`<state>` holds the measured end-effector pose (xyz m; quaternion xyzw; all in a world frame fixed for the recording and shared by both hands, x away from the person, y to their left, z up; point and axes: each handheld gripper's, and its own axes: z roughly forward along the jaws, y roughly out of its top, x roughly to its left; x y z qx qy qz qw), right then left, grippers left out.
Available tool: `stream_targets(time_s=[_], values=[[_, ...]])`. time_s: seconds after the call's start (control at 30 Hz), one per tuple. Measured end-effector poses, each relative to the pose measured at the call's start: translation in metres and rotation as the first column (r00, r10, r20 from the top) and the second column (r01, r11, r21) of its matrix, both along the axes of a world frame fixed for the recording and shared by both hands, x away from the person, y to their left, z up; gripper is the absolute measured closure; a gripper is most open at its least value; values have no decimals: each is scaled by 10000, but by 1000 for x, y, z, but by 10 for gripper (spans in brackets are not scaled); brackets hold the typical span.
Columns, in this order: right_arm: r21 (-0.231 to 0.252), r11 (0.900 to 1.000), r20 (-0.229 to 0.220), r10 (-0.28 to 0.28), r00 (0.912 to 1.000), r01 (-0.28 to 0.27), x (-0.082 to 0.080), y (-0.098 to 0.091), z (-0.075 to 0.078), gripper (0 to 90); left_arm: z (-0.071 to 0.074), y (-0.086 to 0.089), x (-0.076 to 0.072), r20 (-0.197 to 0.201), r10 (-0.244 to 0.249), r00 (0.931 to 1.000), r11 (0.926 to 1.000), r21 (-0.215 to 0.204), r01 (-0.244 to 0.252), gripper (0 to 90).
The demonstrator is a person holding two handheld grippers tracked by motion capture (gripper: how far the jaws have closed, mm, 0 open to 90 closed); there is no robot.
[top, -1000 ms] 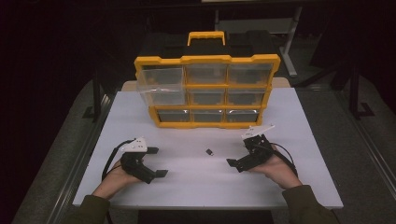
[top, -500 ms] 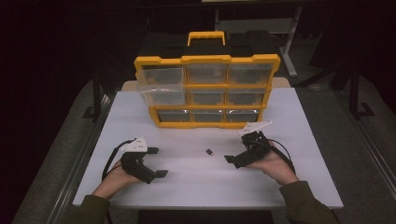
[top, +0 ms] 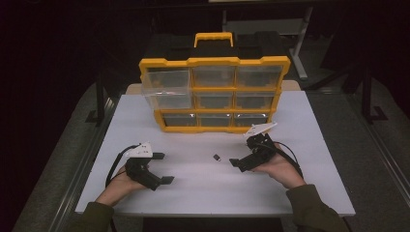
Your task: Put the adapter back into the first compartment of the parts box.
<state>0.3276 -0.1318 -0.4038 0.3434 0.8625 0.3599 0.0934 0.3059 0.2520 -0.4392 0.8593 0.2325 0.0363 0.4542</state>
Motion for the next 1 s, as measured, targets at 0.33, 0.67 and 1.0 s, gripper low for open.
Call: stream_targets(time_s=[0.33, 0.67, 1.0], values=[[47, 9999, 34, 109, 9999, -109, 6, 9, 4, 0, 0, 0, 0, -2, -9, 10000, 10000, -14, 9, 0], [0, 9996, 30, 268, 9996, -268, 12, 18, 7, 0, 0, 0, 0, 10, -5, 10000, 10000, -7, 5, 0], [55, 9995, -28, 311, 9995, -311, 19, 24, 8, 0, 0, 0, 0, 17, -12, 10000, 10000, -26, 12, 0]])
